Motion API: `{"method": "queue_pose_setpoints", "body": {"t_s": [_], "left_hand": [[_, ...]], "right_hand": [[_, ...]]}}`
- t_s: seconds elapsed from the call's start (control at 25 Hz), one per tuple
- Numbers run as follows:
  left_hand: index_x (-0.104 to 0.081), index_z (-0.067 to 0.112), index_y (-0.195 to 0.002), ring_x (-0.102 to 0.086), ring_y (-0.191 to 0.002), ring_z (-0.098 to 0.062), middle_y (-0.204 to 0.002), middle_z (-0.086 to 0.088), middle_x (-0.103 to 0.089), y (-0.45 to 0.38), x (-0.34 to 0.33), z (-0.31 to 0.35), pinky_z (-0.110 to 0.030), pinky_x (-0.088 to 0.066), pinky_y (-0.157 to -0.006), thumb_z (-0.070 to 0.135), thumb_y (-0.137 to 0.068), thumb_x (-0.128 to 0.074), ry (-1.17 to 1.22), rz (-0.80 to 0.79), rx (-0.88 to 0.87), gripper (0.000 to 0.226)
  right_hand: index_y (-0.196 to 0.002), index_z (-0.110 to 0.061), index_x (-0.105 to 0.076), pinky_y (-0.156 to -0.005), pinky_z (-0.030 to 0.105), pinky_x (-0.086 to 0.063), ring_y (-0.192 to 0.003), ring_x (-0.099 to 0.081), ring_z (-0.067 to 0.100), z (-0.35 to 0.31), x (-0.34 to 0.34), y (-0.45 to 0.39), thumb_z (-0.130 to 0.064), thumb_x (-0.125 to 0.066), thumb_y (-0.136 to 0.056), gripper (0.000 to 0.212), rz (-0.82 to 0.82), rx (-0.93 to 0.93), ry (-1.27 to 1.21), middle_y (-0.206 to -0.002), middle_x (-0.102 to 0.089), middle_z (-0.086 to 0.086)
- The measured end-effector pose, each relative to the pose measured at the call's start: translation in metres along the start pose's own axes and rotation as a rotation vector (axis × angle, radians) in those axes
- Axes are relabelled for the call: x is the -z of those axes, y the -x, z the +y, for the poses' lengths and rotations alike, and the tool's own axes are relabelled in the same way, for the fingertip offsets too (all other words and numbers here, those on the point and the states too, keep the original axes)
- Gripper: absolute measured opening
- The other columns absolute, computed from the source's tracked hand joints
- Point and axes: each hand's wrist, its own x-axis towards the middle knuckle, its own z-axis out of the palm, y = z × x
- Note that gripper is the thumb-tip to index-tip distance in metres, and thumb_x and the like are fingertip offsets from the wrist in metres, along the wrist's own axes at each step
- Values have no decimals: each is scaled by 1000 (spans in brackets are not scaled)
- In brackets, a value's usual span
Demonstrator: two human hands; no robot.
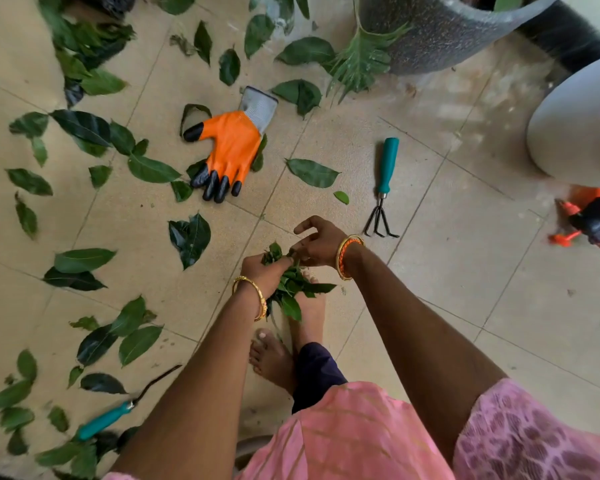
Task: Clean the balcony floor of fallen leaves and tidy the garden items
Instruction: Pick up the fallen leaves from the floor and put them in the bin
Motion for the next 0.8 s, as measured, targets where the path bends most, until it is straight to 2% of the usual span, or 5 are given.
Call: {"method": "queue_pose_setpoints", "body": {"t_s": [0.28, 0.48, 0.56, 0.64, 0.8], "left_hand": [[-64, 14, -72, -61, -67, -18, -70, -3, -64, 0, -4, 13, -21, -48, -54, 16, -85, -67, 27, -67, 15, 13], [-64, 12, -79, -61, -73, -18, -74, -1, -63, -8, -10, 12, -22, -46, -62, 21, -87, -67, -12, 41, -69, 13], [-60, 14, -72, -60, -74, -22, -73, -3, -62, -20, -9, 23, -24, -45, -65, 20, -89, -63, 27, 102, -41, 18], [-57, 15, -69, -57, -67, -18, -71, -3, -60, -34, -4, 38, -24, -44, -58, 20, -89, -61, -3, 97, -41, 22], [-52, 14, -68, -54, -69, -20, -71, -4, -56, -57, 5, 60, -32, -48, -71, 21, -89, -59, 79, 139, -11, 23]], "right_hand": [[-77, -15, -56, -78, 40, -57, -61, -59, 19, -3, 5, -16, -6, -72, -72, 19, 116, -37, 180, -64, -62, 6], [-74, -9, -59, -73, 34, -59, -65, -62, 19, -13, 10, -28, -4, -69, -79, 12, 23, -102, 30, -73, -62, 10], [-83, -10, -63, -77, 37, -58, -80, -66, 26, -11, 24, -45, -12, -68, -82, 6, 262, 31, 143, -90, -66, 13], [-104, -9, -61, -88, 40, -52, -100, -59, 30, -3, 41, -64, -13, -64, -85, 20, 542, 116, 346, -110, -59, 14], [-128, -6, -46, -95, 44, -46, -110, -50, 34, 17, 55, -96, -14, -55, -92, 38, 606, 112, 587, -122, -47, 18]]}}
